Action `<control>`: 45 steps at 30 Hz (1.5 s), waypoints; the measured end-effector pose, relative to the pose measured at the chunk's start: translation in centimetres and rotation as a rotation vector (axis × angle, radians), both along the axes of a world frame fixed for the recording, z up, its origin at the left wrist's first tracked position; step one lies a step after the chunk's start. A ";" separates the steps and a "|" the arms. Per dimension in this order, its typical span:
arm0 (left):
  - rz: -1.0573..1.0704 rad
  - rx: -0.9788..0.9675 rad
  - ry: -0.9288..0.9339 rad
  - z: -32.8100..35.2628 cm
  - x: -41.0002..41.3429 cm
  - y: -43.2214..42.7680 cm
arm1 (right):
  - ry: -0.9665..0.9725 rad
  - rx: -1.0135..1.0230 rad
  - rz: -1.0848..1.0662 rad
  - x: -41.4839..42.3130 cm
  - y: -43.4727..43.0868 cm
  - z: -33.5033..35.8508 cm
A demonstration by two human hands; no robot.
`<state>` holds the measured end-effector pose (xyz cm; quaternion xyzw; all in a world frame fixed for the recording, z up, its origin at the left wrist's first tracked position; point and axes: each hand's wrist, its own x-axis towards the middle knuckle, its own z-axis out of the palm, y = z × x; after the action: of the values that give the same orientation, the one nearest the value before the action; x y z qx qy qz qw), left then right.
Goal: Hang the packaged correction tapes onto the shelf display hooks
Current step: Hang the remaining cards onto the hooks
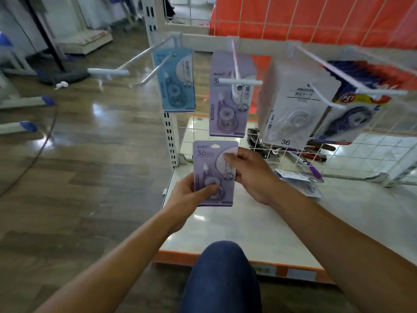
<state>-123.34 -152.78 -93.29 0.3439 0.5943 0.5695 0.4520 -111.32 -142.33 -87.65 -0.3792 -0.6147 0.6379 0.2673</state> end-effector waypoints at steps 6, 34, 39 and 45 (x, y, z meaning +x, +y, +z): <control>-0.013 0.212 0.083 4.7 0.2 -1.1 | 0.236 0.144 0.020 1.0 -2.6 5.1; 0.012 0.287 0.175 7.3 -0.4 6.7 | 0.047 0.467 -0.300 -1.2 2.9 7.8; -0.022 0.289 0.300 8.0 -1.6 9.4 | -0.016 0.520 -0.366 -3.3 5.8 7.4; 0.086 0.134 0.164 5.5 -1.3 10.1 | -0.130 0.554 -0.247 -2.4 5.3 4.4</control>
<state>-124.65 -142.63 -87.75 0.3929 0.6041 0.5966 0.3532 -113.69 -137.03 -83.24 -0.4035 -0.7303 0.3832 0.3962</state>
